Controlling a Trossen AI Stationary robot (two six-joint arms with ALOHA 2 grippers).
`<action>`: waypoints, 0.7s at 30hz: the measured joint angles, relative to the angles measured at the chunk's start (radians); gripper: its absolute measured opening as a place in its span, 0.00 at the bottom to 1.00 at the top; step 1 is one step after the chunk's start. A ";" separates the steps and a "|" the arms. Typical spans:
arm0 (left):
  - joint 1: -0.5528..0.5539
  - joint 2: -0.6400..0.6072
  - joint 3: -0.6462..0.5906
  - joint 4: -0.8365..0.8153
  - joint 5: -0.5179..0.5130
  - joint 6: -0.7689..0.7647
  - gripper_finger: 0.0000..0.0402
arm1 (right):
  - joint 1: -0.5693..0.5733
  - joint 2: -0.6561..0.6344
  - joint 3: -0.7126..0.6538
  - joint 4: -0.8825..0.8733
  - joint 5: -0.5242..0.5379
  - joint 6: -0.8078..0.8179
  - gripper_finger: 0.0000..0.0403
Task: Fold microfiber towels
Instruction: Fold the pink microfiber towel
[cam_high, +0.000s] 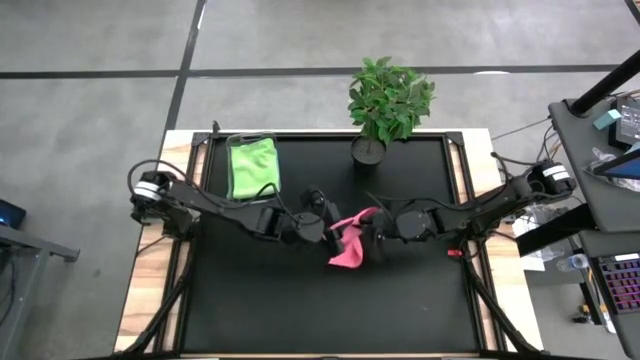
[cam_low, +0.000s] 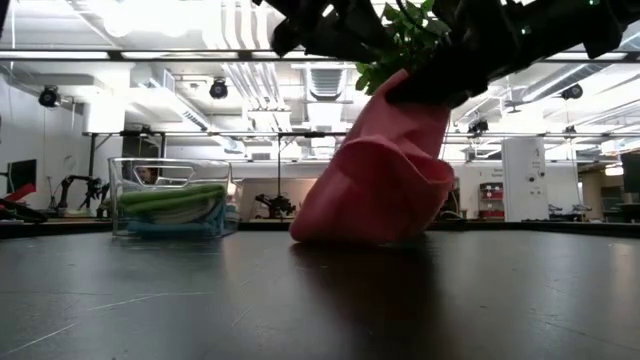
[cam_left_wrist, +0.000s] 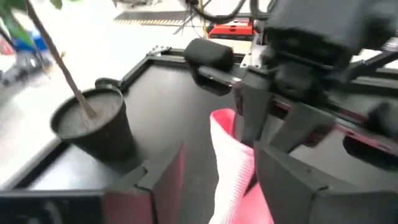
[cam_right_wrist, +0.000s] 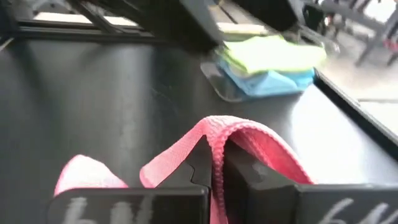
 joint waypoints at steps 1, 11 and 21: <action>0.000 -0.005 0.000 -0.002 0.000 0.027 0.46 | -0.006 -0.010 0.000 -0.024 0.000 0.026 0.02; -0.004 -0.053 0.002 -0.083 0.002 0.151 0.51 | -0.016 -0.074 -0.014 -0.255 -0.001 0.406 0.02; -0.097 -0.027 -0.055 -0.085 0.010 0.153 0.51 | -0.019 -0.077 -0.031 -0.135 0.004 0.659 0.02</action>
